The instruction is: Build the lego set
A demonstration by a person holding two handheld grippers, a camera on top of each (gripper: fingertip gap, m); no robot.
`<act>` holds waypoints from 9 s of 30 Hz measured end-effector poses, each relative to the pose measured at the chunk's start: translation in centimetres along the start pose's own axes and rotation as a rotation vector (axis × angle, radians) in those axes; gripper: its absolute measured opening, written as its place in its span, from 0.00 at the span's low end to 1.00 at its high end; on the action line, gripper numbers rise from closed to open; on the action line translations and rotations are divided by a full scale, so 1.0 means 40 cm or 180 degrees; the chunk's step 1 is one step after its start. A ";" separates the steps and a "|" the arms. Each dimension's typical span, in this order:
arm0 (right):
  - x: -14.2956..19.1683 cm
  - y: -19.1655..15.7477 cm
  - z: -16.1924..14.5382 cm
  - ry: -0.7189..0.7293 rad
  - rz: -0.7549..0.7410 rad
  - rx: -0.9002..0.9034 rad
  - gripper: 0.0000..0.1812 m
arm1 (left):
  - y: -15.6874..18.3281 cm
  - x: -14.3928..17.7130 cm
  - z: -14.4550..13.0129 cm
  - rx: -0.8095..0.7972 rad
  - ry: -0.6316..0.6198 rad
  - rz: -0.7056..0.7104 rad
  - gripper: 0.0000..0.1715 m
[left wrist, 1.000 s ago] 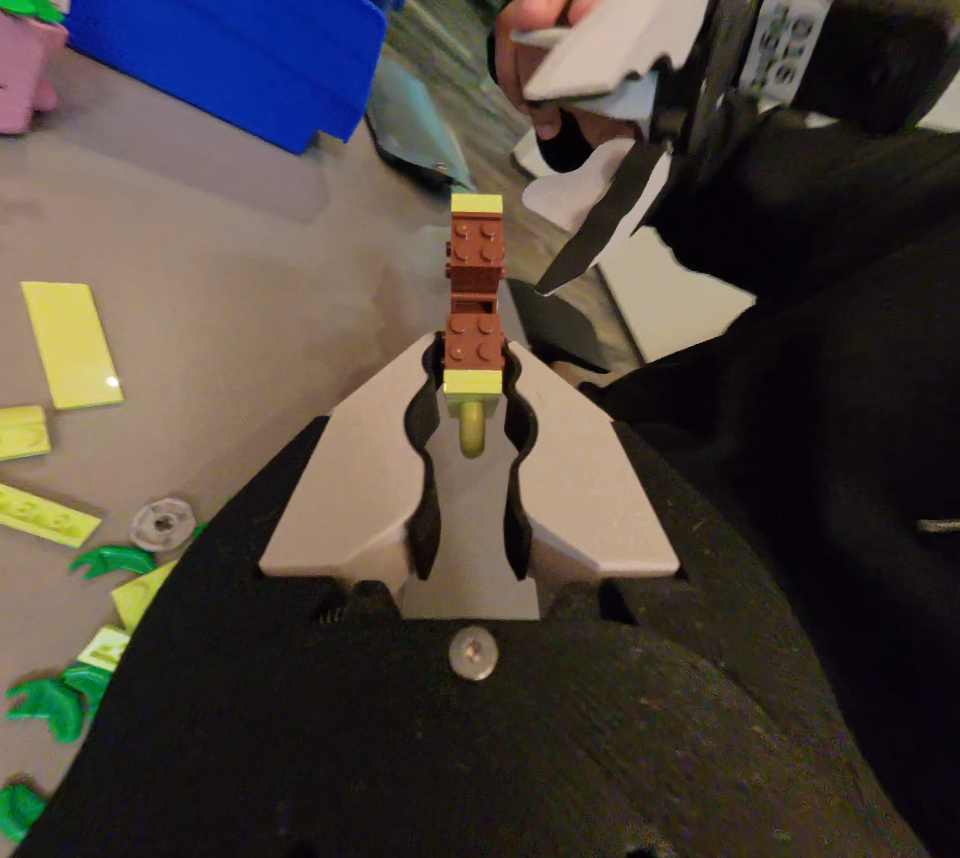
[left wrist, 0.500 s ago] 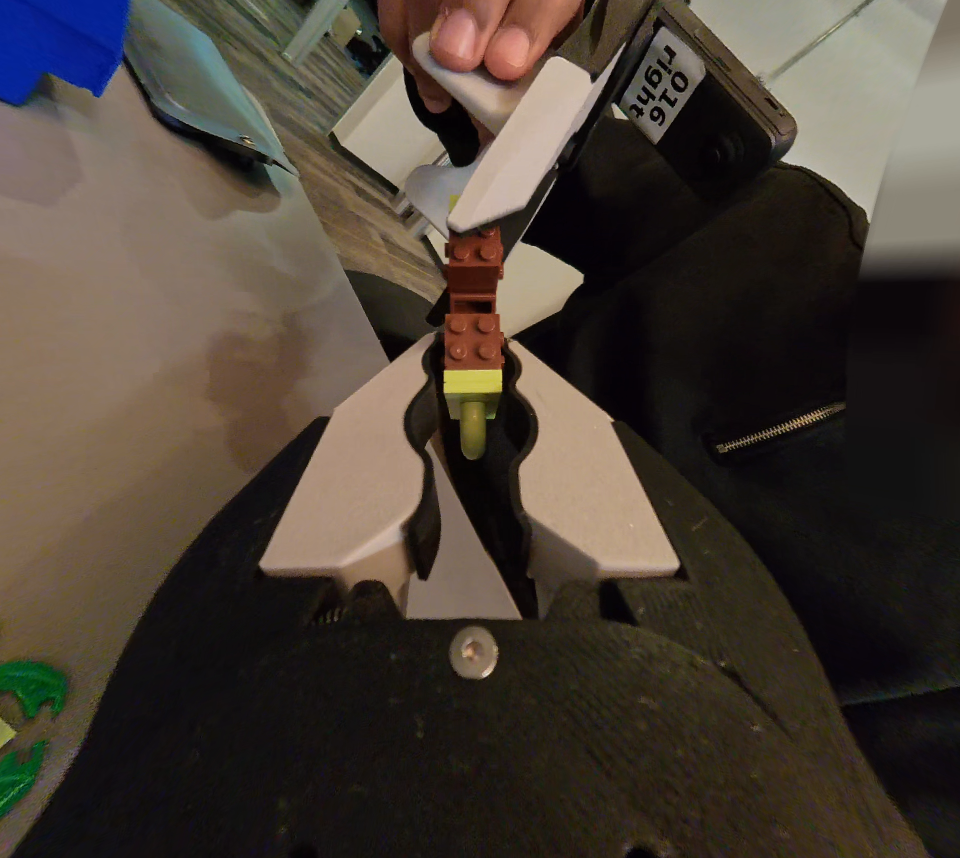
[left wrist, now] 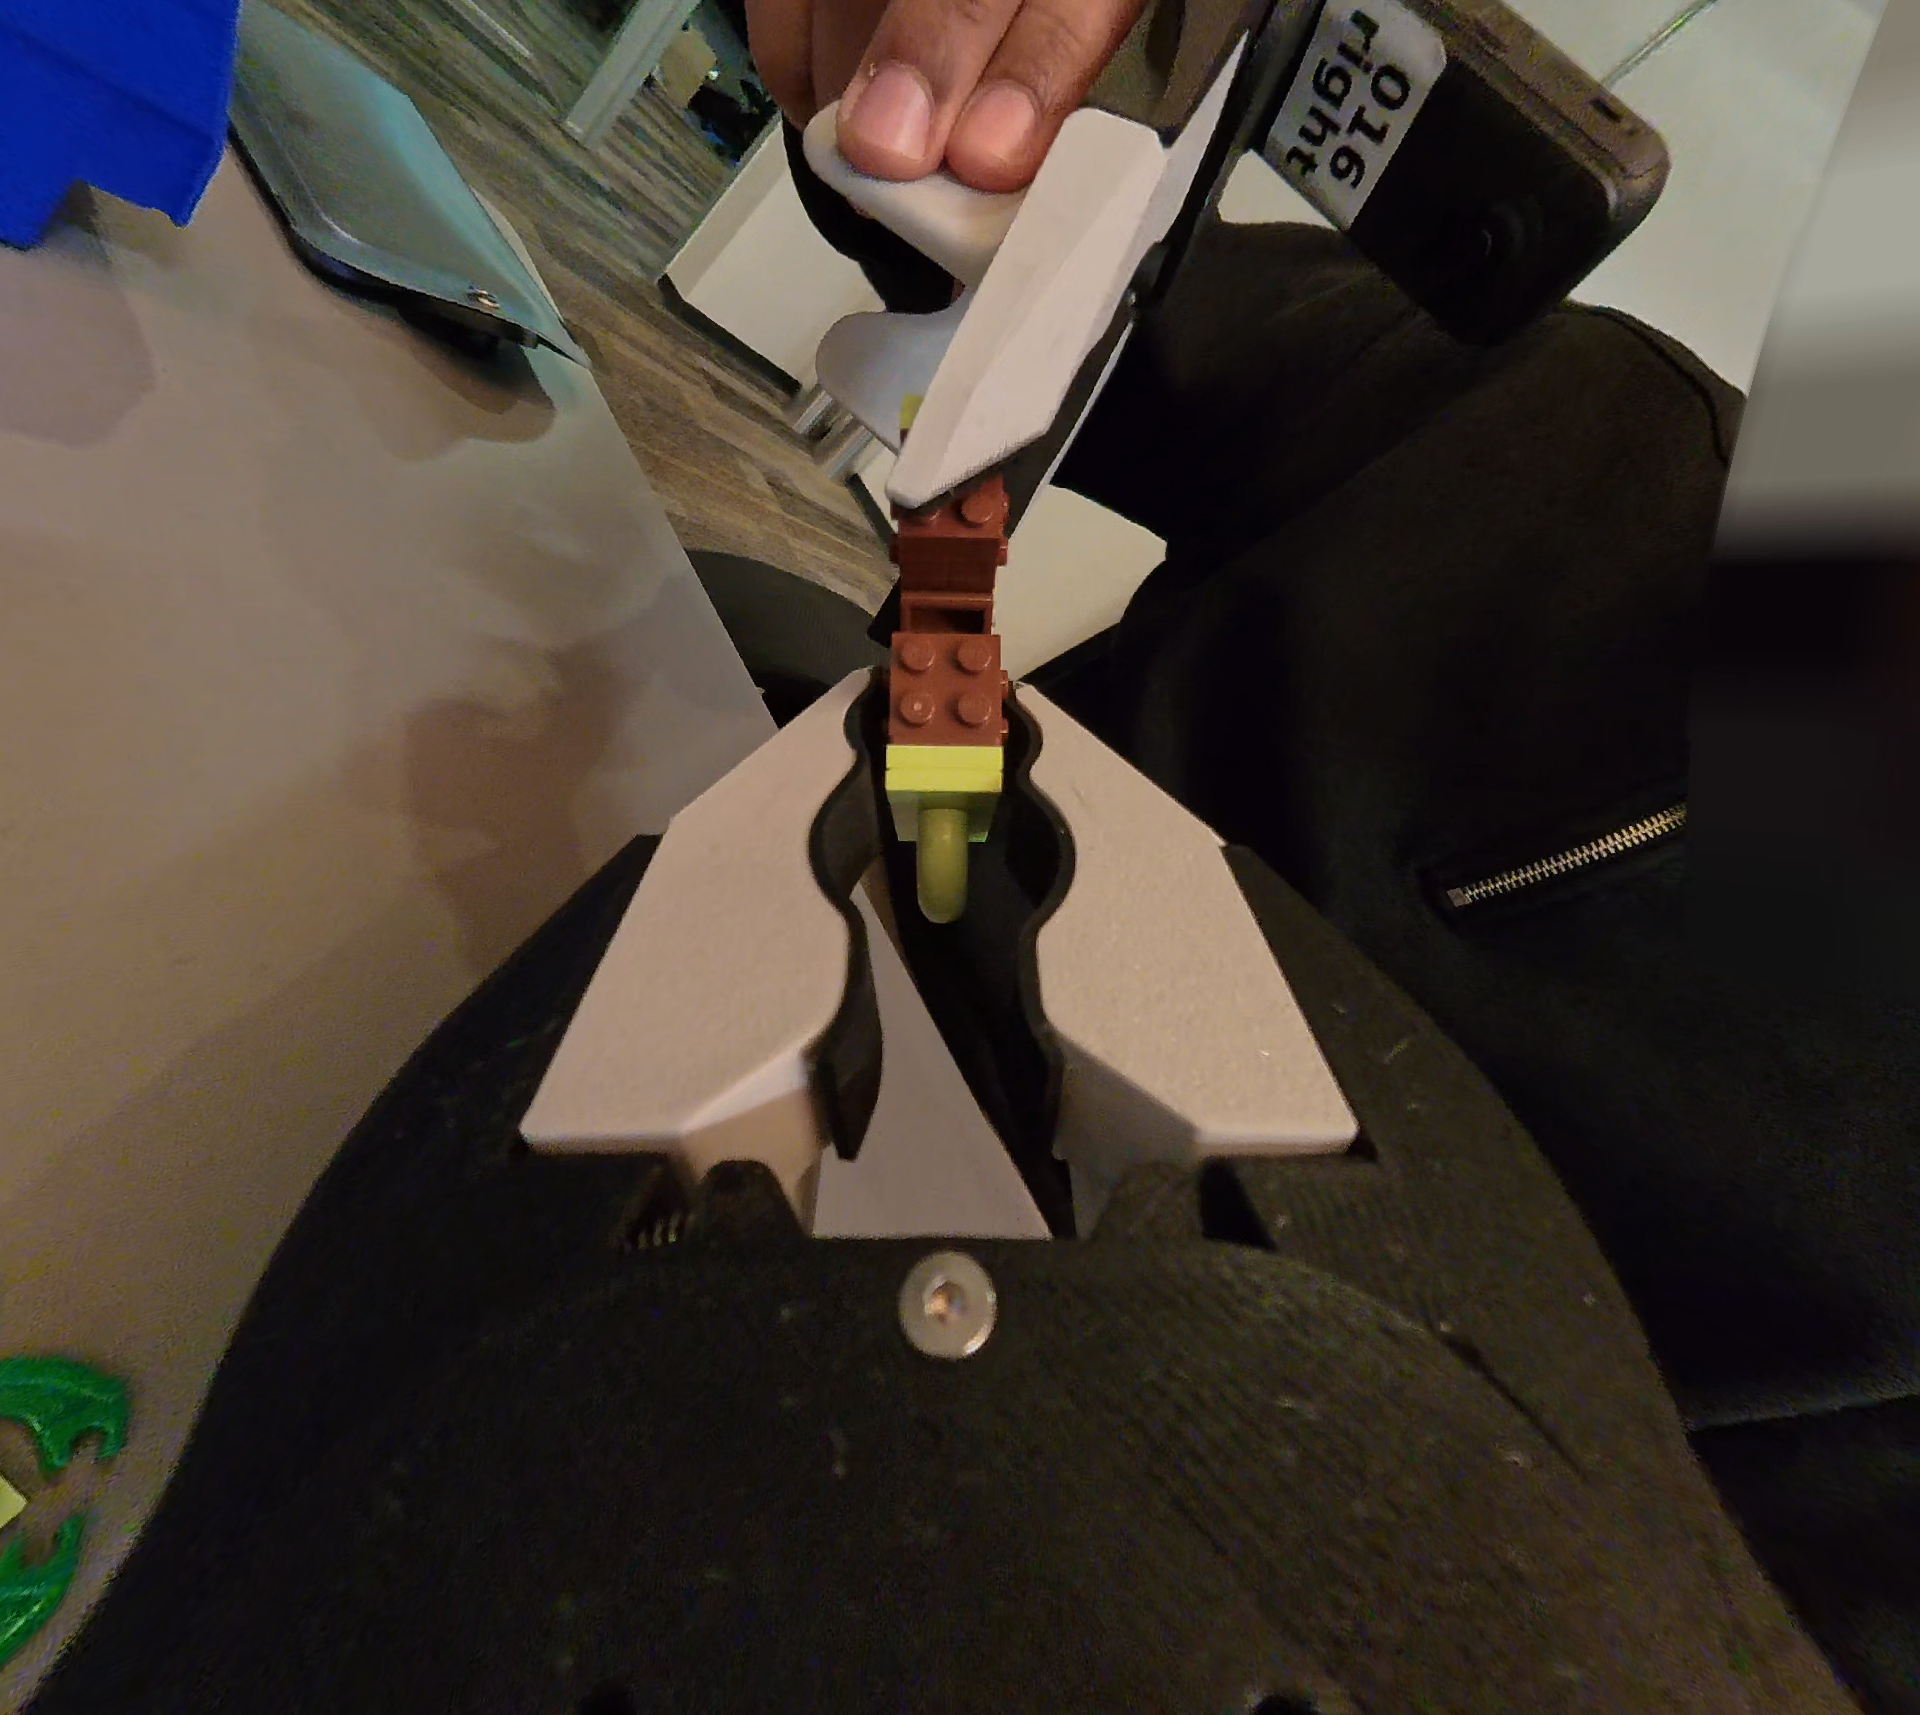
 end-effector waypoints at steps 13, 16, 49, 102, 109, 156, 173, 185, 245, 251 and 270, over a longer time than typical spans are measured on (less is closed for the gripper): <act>-0.028 -0.027 -0.037 -0.0403 0.0039 0.0002 0.35 | -0.043 0.001 -0.018 0.0164 -0.0134 0.0365 0.08; -0.044 -0.024 -0.054 -0.0613 -0.0026 0.0025 0.35 | -0.070 -0.004 -0.018 0.0283 -0.0174 0.0737 0.09; -0.071 -0.006 -0.104 -0.1082 -0.0210 0.0136 0.24 | -0.079 -0.042 0.003 0.0233 -0.0268 0.1573 0.09; -0.062 -0.098 -0.207 0.0709 -0.1017 -0.3061 0.42 | -0.211 -0.002 -0.099 -0.1201 -0.1691 0.2889 0.09; -0.074 -0.113 -0.206 0.0835 -0.1033 -0.3286 0.43 | -0.216 0.010 -0.120 -0.0890 -0.1772 0.2638 0.09; -0.062 -0.090 -0.171 0.1492 -0.0310 -0.3155 0.24 | -0.061 0.009 -0.141 -0.1490 -0.1193 0.2687 0.24; -0.063 -0.088 -0.144 0.1761 0.0099 -0.2685 0.17 | -0.038 0.038 -0.120 -0.1567 -0.0424 0.2390 0.22; -0.109 -0.092 -0.089 0.1761 0.0432 -0.2464 0.00 | -0.060 0.022 -0.141 -0.1395 -0.0687 0.2373 0.15; -0.054 -0.076 -0.155 0.1776 -0.0163 -0.2496 0.14 | -0.079 0.024 -0.151 -0.1629 -0.0965 0.2850 0.33; -0.050 -0.074 -0.156 0.1726 -0.0500 -0.2347 0.11 | -0.071 0.045 -0.131 -0.1607 -0.0688 0.2925 0.34; -0.018 -0.026 -0.190 0.1926 -0.0907 -0.2754 0.08 | -0.073 0.048 -0.130 -0.1633 -0.0696 0.3024 0.36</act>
Point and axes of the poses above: each gripper's, where its closed fingertips meet, x back along the fingers, z out of its top, y = z × x across the jaws, the point moved 3 cm from there along x, back along the fingers, and after that the axes turned 11 degrees about -x, right-handed, at the moved point
